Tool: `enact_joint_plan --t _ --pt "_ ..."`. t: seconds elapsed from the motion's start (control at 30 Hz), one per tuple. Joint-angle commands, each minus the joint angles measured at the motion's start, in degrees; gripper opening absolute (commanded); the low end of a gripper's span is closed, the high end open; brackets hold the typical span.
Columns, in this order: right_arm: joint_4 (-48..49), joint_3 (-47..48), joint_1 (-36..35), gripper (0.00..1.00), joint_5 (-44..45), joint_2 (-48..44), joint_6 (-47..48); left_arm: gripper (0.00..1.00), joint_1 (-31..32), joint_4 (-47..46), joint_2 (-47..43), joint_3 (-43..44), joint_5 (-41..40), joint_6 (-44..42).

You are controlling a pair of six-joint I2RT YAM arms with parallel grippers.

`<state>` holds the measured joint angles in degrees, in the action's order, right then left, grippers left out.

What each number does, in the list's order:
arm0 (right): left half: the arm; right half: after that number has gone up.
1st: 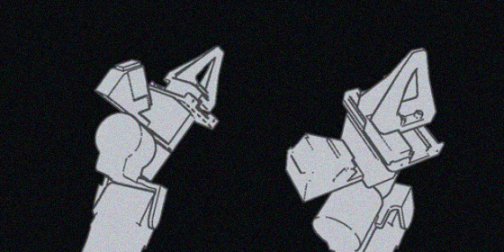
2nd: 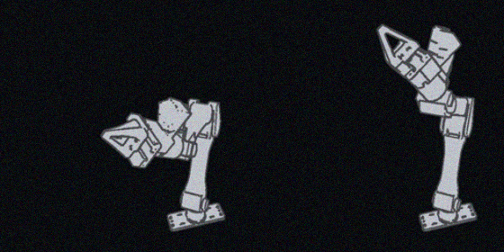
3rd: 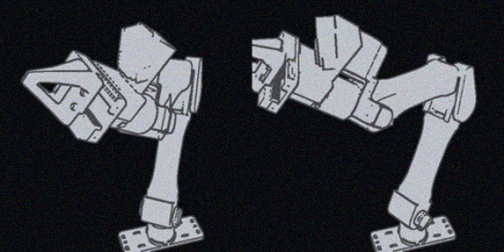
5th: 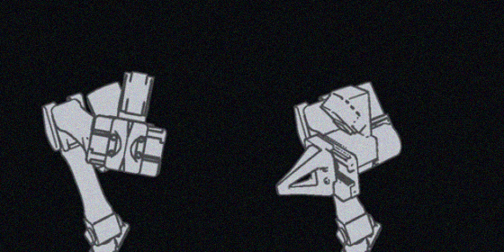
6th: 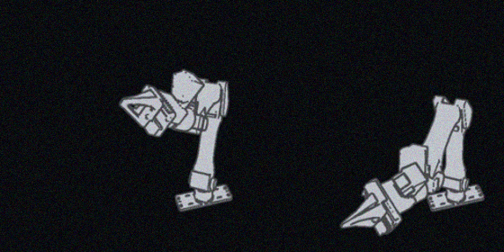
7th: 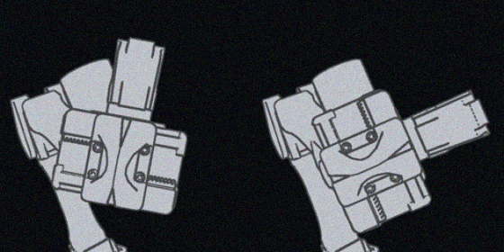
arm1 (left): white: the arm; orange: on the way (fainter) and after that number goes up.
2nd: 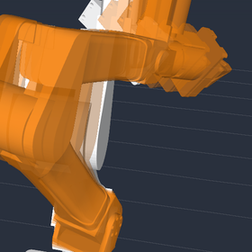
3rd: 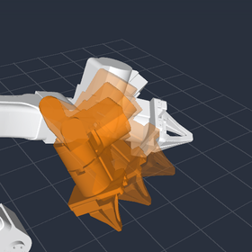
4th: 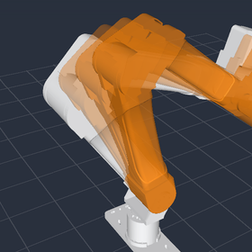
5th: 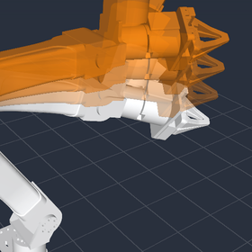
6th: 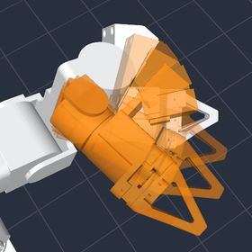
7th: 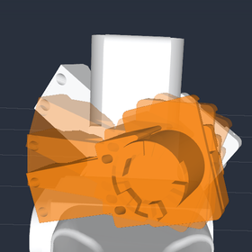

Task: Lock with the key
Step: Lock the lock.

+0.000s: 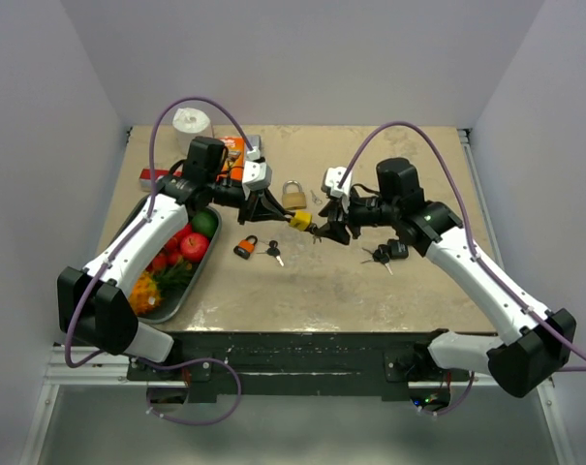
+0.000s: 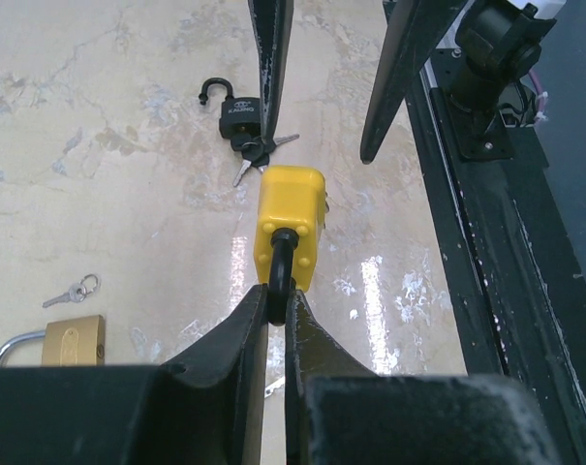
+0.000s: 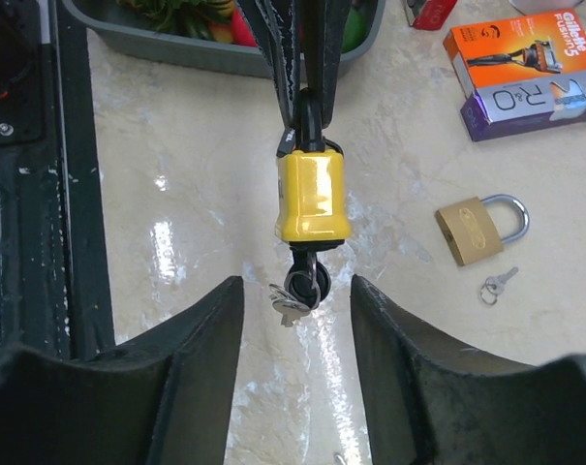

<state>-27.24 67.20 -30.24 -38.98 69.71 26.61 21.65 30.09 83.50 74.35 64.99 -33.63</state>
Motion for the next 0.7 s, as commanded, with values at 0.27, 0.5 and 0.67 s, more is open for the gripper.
enact_joint_plan --t 0.27,0.5,0.67 --pt "3.6 -0.58 -0.08 0.45 -3.64 3.32 0.9 0.0 0.94 -3.72 -3.0 1.15 4.88 -0.12" --pt "4.04 -0.58 -0.08 0.3 -4.17 4.73 2.65 0.0 1.03 -4.6 -3.0 1.15 5.23 0.49" --pt "4.48 -0.4 0.0 0.05 -4.35 4.91 3.62 0.0 1.03 -5.65 -2.73 1.24 5.58 1.37"
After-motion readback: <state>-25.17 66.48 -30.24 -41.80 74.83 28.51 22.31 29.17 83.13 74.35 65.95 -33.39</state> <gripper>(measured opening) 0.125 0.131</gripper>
